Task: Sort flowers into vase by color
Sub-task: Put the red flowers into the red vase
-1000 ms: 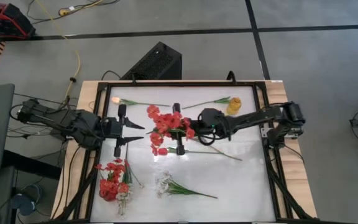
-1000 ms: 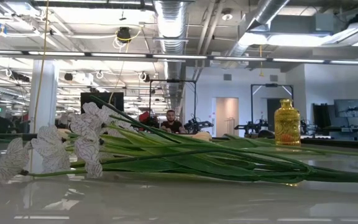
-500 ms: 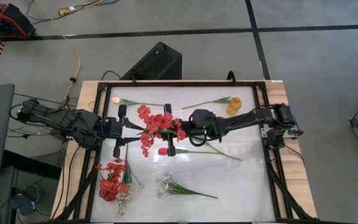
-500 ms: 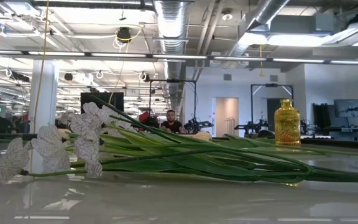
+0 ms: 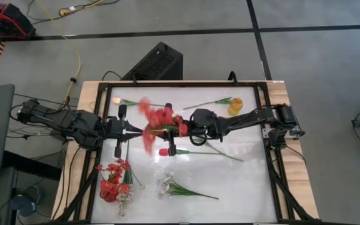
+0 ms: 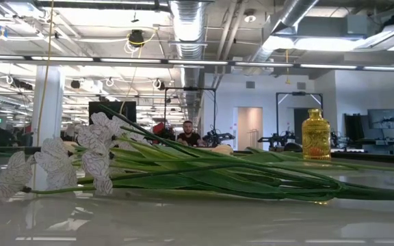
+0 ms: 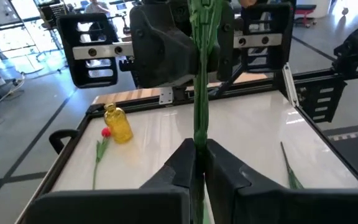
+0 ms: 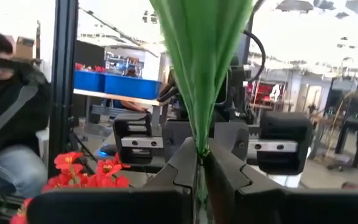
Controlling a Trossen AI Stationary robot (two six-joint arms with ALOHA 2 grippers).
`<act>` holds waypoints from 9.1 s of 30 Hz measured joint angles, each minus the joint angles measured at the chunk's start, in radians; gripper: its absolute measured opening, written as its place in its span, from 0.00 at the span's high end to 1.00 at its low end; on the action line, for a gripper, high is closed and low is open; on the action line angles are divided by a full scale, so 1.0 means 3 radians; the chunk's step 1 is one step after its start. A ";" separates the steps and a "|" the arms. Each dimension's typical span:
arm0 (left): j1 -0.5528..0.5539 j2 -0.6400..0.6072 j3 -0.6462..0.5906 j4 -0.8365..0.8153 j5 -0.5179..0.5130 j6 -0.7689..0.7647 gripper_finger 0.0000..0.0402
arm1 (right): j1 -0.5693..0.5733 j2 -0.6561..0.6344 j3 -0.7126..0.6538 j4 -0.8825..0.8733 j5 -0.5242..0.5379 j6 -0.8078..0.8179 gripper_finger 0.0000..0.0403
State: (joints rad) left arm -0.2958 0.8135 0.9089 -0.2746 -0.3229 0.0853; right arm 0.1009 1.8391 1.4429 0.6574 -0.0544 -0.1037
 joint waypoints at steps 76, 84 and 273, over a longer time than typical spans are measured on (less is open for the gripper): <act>-0.1688 -0.2184 -0.2996 0.2901 0.2404 -0.0621 1.00 | 0.1202 0.0434 -0.0050 -0.2052 0.0986 0.1454 0.36; -0.2184 -0.1729 -0.2998 0.2962 0.1609 -0.0414 1.00 | 0.1161 0.0434 -0.0050 -0.2056 0.0988 0.1454 0.36; -0.2923 -0.1056 -0.1856 -0.0246 0.0080 -0.2784 0.84 | 0.0837 0.2395 0.3044 -0.1119 -0.0486 -0.1416 0.95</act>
State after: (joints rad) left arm -1.1728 0.4966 0.3522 -0.3484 -0.2990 -0.7500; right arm 0.3519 2.5576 2.3562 0.3218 -0.2001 -0.5285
